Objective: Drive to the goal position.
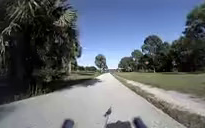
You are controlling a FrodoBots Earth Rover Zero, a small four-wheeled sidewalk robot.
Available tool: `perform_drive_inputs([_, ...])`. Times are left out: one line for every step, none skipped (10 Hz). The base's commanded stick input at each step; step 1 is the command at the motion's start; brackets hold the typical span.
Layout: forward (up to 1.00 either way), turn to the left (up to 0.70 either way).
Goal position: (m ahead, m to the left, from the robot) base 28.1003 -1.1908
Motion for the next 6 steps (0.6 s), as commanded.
perform_drive_inputs([0.7, 0.0])
perform_drive_inputs([0.7, 0.0])
perform_drive_inputs([0.7, 0.0])
perform_drive_inputs([0.7, 0.0])
perform_drive_inputs([0.7, 0.0])
perform_drive_inputs([0.7, 0.0])
